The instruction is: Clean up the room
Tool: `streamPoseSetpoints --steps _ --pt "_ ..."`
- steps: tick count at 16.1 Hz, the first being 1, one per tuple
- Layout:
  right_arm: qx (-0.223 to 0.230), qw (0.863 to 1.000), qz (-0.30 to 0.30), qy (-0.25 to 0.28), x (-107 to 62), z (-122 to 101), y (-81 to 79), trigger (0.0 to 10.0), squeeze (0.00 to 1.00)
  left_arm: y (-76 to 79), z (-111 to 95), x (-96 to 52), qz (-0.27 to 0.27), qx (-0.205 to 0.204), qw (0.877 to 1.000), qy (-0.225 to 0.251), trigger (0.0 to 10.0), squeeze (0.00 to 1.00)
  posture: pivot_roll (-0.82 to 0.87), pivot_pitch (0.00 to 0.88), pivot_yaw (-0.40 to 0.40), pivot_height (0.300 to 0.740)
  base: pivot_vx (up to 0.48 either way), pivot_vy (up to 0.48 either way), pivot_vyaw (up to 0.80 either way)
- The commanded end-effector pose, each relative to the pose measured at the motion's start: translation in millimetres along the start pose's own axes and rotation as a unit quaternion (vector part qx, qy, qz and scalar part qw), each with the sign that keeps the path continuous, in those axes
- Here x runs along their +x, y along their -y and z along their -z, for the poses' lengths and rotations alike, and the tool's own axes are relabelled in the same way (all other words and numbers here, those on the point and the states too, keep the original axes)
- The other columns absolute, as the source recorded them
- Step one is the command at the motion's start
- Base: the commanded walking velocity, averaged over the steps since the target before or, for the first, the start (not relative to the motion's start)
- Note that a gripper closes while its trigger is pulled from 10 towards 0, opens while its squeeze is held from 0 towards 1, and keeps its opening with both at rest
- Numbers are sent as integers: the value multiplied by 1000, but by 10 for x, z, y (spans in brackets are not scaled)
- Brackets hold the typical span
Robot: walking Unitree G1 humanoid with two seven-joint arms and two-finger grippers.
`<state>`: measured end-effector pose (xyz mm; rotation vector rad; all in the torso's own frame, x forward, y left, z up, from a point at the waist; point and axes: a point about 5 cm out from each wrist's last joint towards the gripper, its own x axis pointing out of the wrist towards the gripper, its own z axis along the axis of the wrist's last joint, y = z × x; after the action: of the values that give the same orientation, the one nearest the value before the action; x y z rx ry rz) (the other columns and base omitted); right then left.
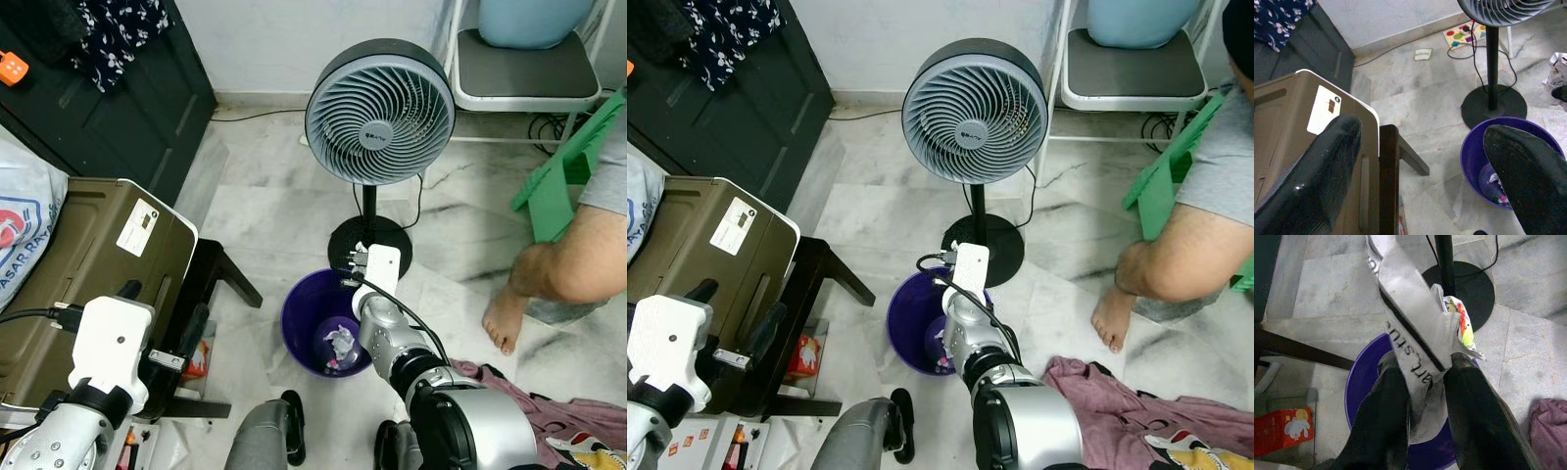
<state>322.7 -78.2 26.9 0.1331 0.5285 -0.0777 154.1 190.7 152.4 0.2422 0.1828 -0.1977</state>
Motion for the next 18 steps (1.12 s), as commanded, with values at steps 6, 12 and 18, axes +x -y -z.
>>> streamPoseSetpoints --steps 6,12,18 --pt "9 999 -32 18 -44 -69 -267 10000 1000 -19 13 9 -5 5 1000 -9 10000 0 252 244 158 740 0 0 0" --pt "7 997 -47 67 -37 -274 -312 10000 1000 -70 77 -10 -9 9 1000 -17 10000 0 257 234 167 740 0 0 0" --pt "-58 980 -168 93 -121 -201 -407 10000 1000 61 79 348 -8 -22 999 23 10000 0 127 173 109 740 0 0 0"
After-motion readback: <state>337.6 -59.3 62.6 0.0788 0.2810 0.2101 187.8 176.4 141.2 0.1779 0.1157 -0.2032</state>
